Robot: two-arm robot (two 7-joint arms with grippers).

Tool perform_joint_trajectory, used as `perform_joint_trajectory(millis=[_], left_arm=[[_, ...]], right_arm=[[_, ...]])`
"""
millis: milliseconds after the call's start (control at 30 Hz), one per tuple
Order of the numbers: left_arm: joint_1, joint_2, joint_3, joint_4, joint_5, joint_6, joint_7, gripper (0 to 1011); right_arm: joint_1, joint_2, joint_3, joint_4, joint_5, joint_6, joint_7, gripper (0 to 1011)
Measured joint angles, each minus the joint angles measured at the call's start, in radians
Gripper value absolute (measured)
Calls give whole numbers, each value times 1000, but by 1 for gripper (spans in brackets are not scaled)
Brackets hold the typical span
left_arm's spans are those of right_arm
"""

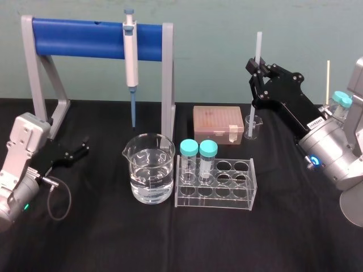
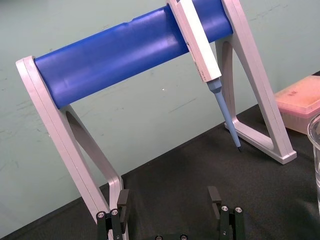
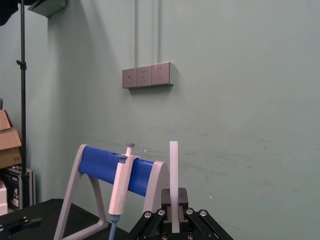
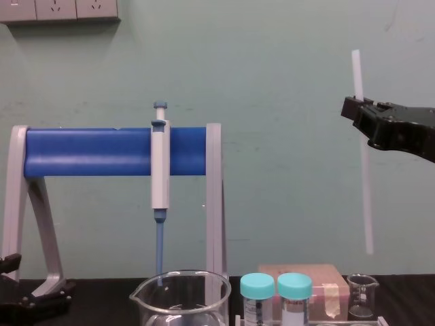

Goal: Pick up the stirring rod with one hand, then place it down.

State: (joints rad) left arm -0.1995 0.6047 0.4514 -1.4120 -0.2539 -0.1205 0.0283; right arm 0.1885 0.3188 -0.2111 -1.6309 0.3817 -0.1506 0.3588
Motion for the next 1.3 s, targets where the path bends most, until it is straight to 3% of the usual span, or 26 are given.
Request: perform_joint_trajectory(millis=[1300], left_arm=[[0, 0, 0, 0, 0, 0, 0, 1000]], right_arm=[[-9, 2, -4, -7, 4, 4, 1, 68]])
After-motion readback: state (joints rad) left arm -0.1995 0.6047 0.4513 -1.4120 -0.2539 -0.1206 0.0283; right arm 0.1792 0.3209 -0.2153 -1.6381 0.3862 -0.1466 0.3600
